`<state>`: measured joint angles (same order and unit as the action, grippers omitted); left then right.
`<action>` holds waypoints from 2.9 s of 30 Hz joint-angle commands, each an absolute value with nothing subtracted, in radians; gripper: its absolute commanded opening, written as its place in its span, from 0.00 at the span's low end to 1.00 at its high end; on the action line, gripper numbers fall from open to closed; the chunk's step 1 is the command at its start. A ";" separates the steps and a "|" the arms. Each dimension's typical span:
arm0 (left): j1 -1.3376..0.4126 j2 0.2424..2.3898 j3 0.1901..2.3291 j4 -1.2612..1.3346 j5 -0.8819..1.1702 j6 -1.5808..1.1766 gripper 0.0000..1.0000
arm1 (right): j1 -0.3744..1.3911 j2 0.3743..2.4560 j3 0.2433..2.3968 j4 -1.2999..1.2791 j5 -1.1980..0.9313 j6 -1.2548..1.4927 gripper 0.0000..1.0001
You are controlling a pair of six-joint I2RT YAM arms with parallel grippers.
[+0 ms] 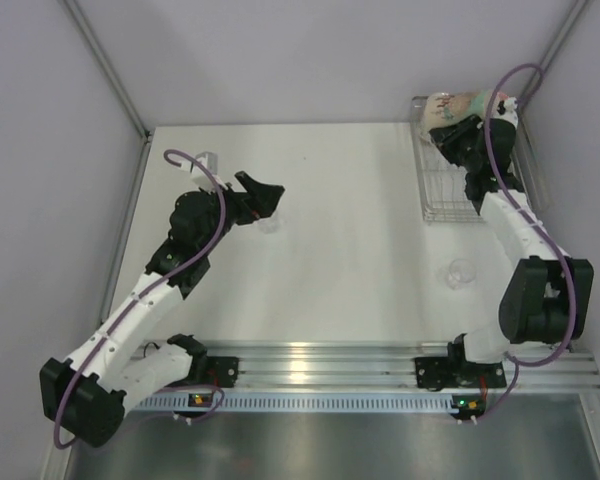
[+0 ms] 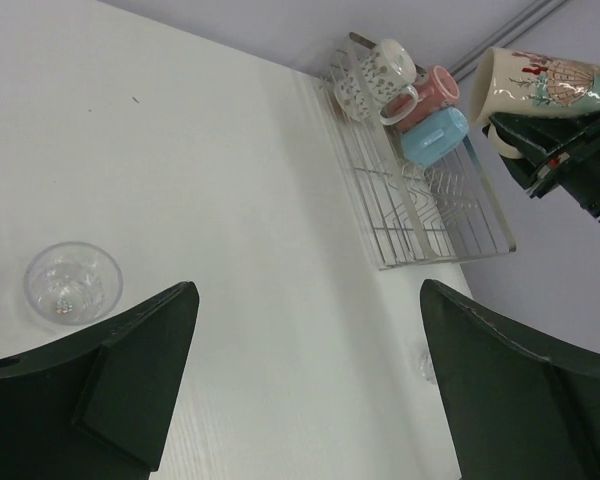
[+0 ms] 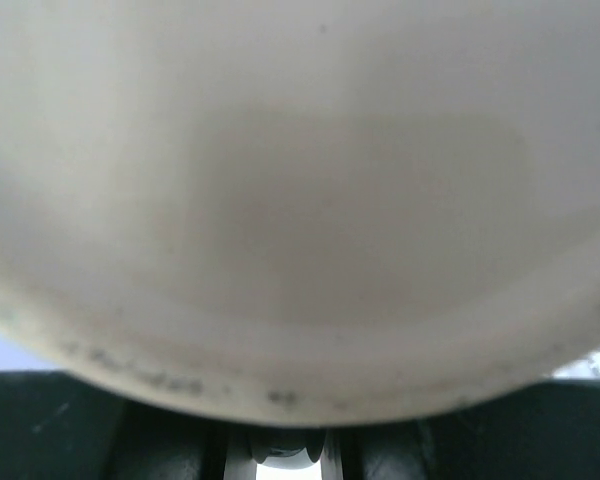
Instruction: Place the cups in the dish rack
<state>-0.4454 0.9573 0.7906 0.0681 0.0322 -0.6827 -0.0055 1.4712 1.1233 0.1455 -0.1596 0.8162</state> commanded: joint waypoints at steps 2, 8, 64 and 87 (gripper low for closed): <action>-0.442 0.911 0.781 0.048 0.034 -0.649 0.98 | -0.020 1.552 1.290 0.115 0.029 0.747 0.00; -0.440 0.882 0.779 0.025 0.015 -0.614 0.98 | -0.008 1.681 1.458 0.031 0.219 0.721 0.00; -0.442 0.945 0.785 0.035 0.026 -0.558 0.98 | 0.130 2.289 2.042 -0.265 0.713 0.839 0.18; -0.442 0.939 0.782 0.035 0.021 -0.558 0.98 | 0.132 2.267 2.039 -0.288 0.698 0.816 0.27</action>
<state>-0.4454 0.9581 0.7811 -0.0017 0.0280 -0.5728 0.1135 2.3074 1.9717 -0.3862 0.6971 0.8303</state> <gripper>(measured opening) 0.982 0.278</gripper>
